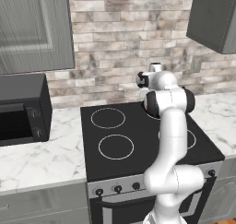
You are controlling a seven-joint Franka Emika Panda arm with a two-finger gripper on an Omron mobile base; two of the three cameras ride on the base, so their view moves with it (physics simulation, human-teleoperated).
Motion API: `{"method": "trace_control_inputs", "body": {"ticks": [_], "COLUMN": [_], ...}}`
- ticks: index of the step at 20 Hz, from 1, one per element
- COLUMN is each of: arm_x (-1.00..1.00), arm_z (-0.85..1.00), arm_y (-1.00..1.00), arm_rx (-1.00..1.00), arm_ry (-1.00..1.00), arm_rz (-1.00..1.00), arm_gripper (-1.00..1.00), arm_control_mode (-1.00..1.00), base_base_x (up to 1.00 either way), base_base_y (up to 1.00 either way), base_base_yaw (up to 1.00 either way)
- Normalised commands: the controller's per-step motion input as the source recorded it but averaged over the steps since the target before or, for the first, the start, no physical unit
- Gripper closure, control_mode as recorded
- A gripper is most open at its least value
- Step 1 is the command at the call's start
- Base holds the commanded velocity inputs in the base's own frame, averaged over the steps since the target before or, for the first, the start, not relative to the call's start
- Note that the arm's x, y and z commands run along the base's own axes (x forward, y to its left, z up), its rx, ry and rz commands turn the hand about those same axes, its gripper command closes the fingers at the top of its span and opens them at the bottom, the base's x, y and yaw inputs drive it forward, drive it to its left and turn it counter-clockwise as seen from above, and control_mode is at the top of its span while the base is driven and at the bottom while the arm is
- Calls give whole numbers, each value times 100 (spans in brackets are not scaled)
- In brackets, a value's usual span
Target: Put the lime and tomato in the pan. Then turn on the rear right burner and set the heat to medium.
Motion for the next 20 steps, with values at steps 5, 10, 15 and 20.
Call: {"method": "trace_control_inputs", "body": {"ticks": [5, 10, 15, 20], "arm_x": [1, 0, -17, -57], "arm_z": [1, 27, 51, 26], "arm_y": [-1, 0, 0, 0], "arm_rx": [0, 0, 0, 0], "arm_ry": [0, 0, -3, -4], "arm_rz": [0, 0, 0, 0], "arm_gripper": [-100, -100, -100, -100], "arm_control_mode": [-100, -100, -100, -100], "base_base_x": [0, 0, 0, 0], "base_base_y": [0, 0, 0, 0], "base_base_yaw": [0, 0, 0, 0]}}
